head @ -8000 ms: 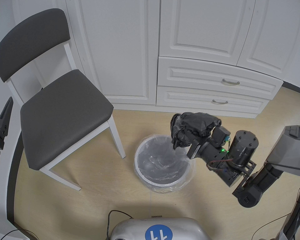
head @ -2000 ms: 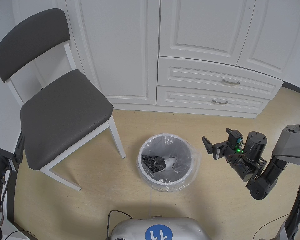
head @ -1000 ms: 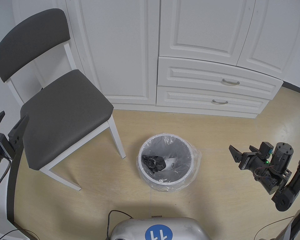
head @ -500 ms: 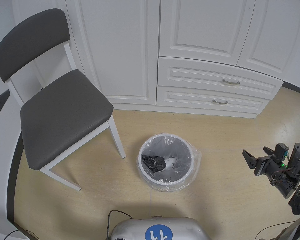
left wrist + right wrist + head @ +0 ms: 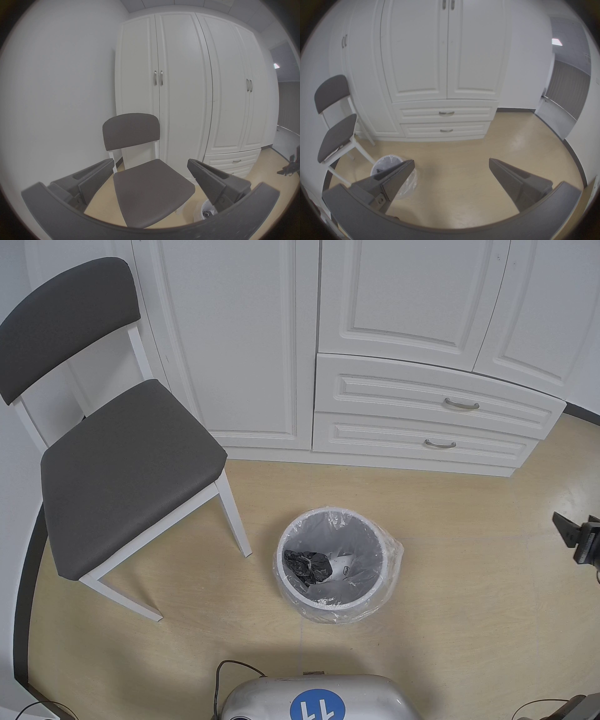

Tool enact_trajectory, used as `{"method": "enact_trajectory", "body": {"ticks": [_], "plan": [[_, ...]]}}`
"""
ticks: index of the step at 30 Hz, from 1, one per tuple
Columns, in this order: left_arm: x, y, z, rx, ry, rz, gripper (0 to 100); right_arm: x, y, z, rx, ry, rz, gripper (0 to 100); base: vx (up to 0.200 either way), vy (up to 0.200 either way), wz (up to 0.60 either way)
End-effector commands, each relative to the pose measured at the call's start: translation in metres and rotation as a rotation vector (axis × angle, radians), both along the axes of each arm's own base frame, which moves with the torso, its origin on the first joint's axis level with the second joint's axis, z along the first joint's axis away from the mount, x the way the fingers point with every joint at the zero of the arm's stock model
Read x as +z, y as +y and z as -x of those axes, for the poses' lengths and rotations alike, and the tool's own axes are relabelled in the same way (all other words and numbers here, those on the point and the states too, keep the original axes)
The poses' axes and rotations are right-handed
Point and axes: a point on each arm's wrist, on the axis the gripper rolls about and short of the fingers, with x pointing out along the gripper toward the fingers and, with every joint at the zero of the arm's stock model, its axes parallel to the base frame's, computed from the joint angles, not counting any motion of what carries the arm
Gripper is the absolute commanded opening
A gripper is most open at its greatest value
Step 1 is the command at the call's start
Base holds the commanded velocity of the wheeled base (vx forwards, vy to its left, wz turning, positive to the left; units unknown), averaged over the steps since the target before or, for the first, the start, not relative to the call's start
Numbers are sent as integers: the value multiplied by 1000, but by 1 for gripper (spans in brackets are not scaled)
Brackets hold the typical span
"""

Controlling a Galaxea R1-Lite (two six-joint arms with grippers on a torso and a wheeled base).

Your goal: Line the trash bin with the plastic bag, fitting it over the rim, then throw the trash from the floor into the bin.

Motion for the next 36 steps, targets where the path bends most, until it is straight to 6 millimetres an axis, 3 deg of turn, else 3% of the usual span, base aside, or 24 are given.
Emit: {"method": "enact_trajectory", "body": {"ticks": [1, 2, 6, 11, 15, 24, 36], "plan": [[0, 4, 24, 43, -63, 20, 100, 57, -5, 86, -62, -233, -2, 100, 0, 0, 0], [-2, 5, 29, 44, -72, 24, 100, 64, -4, 108, -45, -236, -2, 100, 0, 0, 0], [-6, 7, 45, 48, -110, 25, 100, 69, -3, 147, 1, -295, -4, 100, 0, 0, 0], [-4, 9, 59, 69, -135, 28, 100, 66, -3, 181, 30, -416, -2, 100, 0, 0, 0], [-3, 11, 66, 99, -135, 36, 100, 67, -3, 195, 31, -471, 3, 100, 0, 0, 0], [1, 14, 88, 116, -178, 9, 100, 70, -3, 255, 37, -533, 11, 100, 0, 0, 0], [21, 18, 124, 158, -185, -118, 100, 44, -2, 309, 63, -676, 15, 100, 0, 0, 0]]}}
